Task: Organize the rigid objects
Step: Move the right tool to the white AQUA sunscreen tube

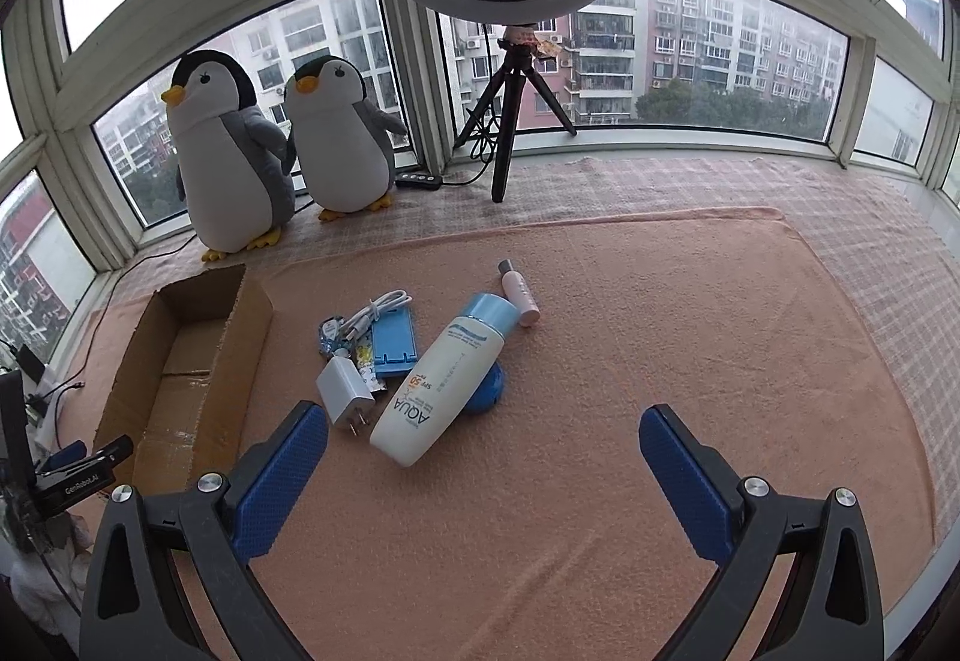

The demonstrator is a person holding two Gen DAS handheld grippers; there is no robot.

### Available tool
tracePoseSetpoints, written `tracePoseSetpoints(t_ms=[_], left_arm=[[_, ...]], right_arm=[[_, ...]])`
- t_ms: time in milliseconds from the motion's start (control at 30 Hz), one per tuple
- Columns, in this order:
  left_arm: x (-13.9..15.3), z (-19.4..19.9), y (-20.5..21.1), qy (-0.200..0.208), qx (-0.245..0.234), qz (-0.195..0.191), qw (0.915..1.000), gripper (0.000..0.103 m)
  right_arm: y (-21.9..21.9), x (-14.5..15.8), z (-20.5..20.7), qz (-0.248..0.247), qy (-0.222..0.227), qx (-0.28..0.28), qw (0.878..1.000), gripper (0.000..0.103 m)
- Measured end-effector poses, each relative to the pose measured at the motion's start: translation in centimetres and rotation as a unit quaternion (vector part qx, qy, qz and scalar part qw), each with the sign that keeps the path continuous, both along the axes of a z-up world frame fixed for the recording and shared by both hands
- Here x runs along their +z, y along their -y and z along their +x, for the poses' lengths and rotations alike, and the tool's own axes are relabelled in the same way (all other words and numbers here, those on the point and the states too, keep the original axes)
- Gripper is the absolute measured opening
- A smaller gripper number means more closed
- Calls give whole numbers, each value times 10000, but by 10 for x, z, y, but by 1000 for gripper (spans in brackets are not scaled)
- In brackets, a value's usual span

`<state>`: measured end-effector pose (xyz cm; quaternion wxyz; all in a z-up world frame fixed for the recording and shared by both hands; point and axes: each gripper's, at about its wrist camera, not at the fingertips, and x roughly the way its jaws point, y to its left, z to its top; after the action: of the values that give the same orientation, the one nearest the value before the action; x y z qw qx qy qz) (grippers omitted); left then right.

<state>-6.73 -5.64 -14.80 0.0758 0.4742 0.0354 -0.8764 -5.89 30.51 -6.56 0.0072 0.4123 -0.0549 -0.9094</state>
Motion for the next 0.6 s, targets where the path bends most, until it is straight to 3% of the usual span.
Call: tracePoseSetpoints(t_ms=[300, 400, 433, 533, 600], left_arm=[[-20, -12, -2, 203, -79, -78, 9997, 76], [-24, -15, -3, 249, -106, -60, 9996, 70], [-25, -16, -3, 276, -115, -55, 9995, 62], [-31, -19, -2, 346, -118, -21, 9993, 51], [-33, -19, -3, 351, -126, -26, 9993, 49]], right_arm=[[-4, -24, -55, -67, 388, -1, 9992, 102], [5, -27, -75, -188, 500, 217, 9983, 87], [9, -28, -82, -209, 547, 289, 9979, 81], [21, -38, -102, -320, 756, 500, 9954, 63], [30, -46, -114, -386, 923, 614, 9931, 53]])
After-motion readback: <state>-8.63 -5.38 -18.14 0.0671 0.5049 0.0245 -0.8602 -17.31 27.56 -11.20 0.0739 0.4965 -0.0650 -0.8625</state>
